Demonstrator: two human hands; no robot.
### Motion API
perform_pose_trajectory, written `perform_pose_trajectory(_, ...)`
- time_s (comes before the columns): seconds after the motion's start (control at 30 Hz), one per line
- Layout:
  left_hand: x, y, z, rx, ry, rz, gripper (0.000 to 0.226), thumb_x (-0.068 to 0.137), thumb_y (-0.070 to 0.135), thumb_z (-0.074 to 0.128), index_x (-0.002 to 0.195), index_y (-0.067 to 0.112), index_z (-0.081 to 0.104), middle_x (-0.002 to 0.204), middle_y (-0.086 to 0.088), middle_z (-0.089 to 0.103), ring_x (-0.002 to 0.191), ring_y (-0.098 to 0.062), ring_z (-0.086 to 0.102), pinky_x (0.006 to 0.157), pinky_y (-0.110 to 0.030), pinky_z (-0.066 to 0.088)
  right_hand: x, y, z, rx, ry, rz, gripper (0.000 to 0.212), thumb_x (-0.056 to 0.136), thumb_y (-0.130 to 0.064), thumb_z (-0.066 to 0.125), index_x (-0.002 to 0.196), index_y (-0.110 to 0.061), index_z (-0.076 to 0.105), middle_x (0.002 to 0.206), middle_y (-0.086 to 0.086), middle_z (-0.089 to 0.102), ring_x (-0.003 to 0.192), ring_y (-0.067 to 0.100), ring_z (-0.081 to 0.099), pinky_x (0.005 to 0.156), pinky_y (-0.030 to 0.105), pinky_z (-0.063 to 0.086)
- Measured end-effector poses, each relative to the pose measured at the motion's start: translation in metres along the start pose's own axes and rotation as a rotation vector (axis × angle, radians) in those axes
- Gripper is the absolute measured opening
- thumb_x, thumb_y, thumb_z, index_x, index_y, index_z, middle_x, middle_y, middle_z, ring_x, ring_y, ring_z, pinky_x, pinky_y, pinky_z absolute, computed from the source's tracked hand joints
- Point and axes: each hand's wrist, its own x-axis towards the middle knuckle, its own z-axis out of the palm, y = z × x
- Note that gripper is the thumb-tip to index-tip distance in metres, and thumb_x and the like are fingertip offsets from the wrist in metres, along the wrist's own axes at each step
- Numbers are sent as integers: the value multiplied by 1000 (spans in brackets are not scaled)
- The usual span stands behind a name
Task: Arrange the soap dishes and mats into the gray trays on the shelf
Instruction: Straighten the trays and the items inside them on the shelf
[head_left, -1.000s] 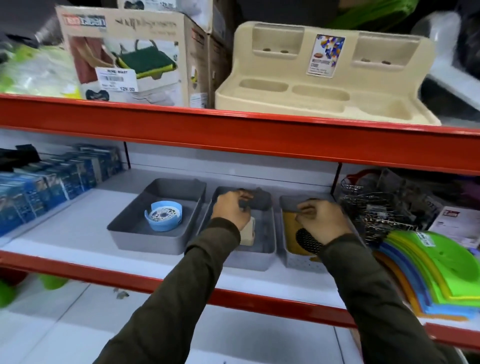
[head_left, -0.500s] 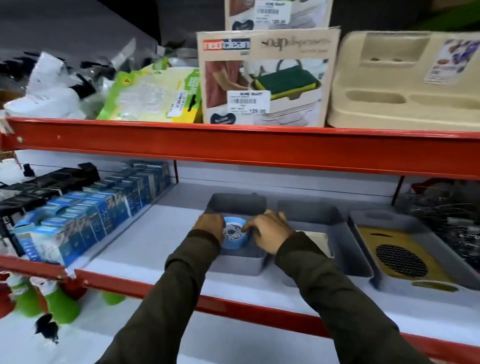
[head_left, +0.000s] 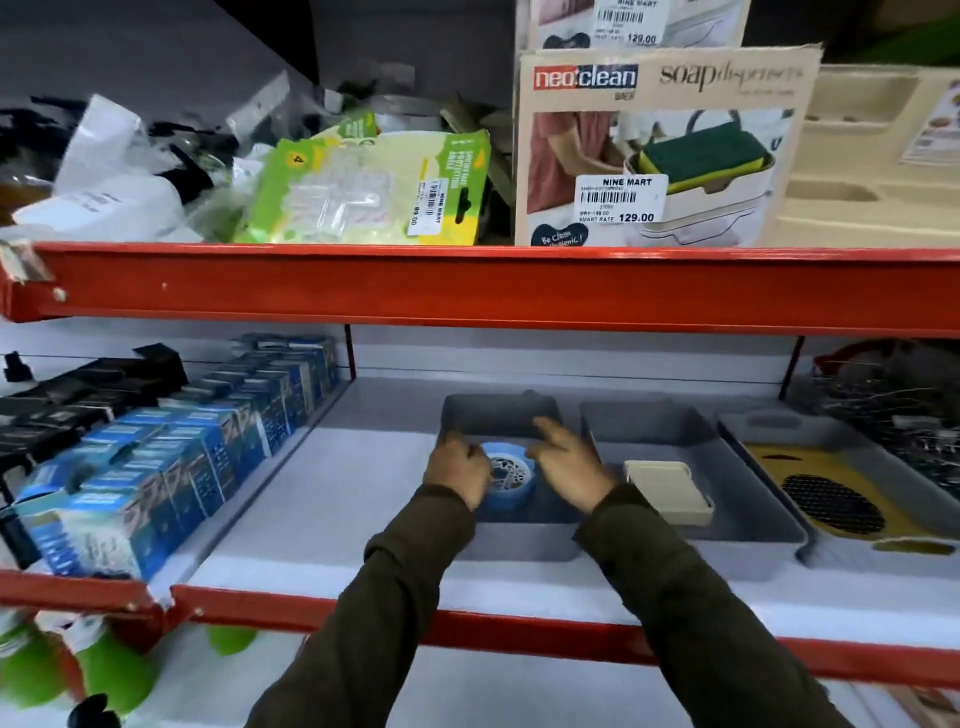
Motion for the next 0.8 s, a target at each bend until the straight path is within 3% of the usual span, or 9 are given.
perform_pose_trajectory(0.07, 6, 3, 0, -397, -149, -180, 45, 104, 28, 34, 132, -1, 52, 133, -27, 58, 119, -36, 60, 103, -35, 47, -2, -9, 4, 318, 33, 154, 28, 95, -12, 47, 114, 3, 61, 127, 19, 58, 118, 29, 56, 99, 33, 45)
perform_pose_trajectory(0.13, 9, 5, -1, -675, -271, -285, 52, 106, 34, 27, 123, -6, 55, 133, -33, 56, 117, -38, 60, 110, -46, 44, -5, -18, 10, 616, 51, 261, 24, 94, -8, 43, 74, -5, 55, 75, 18, 62, 69, 23, 60, 61, 23, 45)
perform_pose_trajectory(0.2, 10, 5, -1, -764, -288, -311, 48, 106, 34, 26, 104, -1, 59, 132, -36, 56, 114, -40, 59, 111, -48, 42, -6, -19, 14, 736, 59, 301, 29, 95, -6, 40, 67, -8, 48, 61, 13, 53, 56, 21, 51, 53, 23, 39)
perform_pose_trajectory(0.3, 10, 1, -1, -709, -277, -317, 48, 105, 36, 28, 93, 4, 61, 124, -31, 62, 109, -38, 63, 104, -44, 48, -6, -17, 15, 716, 36, 293, 29, 95, -7, 39, 68, -8, 49, 70, 14, 51, 62, 22, 48, 58, 26, 38)
perform_pose_trajectory(0.43, 9, 0, -3, -614, -300, -320, 56, 104, 38, 29, 128, -4, 57, 128, -28, 63, 121, -38, 60, 111, -44, 44, -4, -13, 9, 647, 34, 279, 30, 95, -8, 41, 66, -11, 49, 71, 11, 51, 63, 19, 48, 60, 24, 39)
perform_pose_trajectory(0.5, 6, 4, -3, -450, -258, -273, 56, 103, 41, 30, 137, 2, 52, 138, -22, 57, 126, -35, 56, 114, -40, 40, -2, -9, -2, 489, 69, 168, 25, 95, -7, 42, 75, -11, 57, 87, 10, 55, 79, 18, 52, 74, 26, 42)
perform_pose_trajectory(0.63, -7, 23, 11, -218, -100, 30, 49, 103, 26, 42, 150, 15, 36, 154, -11, 41, 137, -31, 45, 110, -31, 37, -12, 10, -57, 312, 158, -36, 47, 96, -5, 41, 139, -20, 51, 134, -8, 46, 124, 7, 39, 106, 21, 31)
perform_pose_trajectory(0.7, -12, 41, 24, -141, -103, 212, 49, 99, 12, 47, 148, 14, 41, 152, -12, 45, 138, -29, 46, 116, -30, 34, -22, 26, -91, 133, 185, -83, 51, 96, -4, 39, 140, -26, 50, 140, -9, 45, 128, 4, 37, 103, 14, 27)
perform_pose_trajectory(0.8, -21, 72, 56, 260, -184, 406, 55, 92, 7, 46, 146, 19, 45, 151, -8, 46, 142, -26, 41, 125, -43, 13, -29, 57, -127, -211, 164, 22, 50, 94, -1, 41, 139, -20, 50, 147, 5, 47, 136, 20, 42, 111, 26, 29)
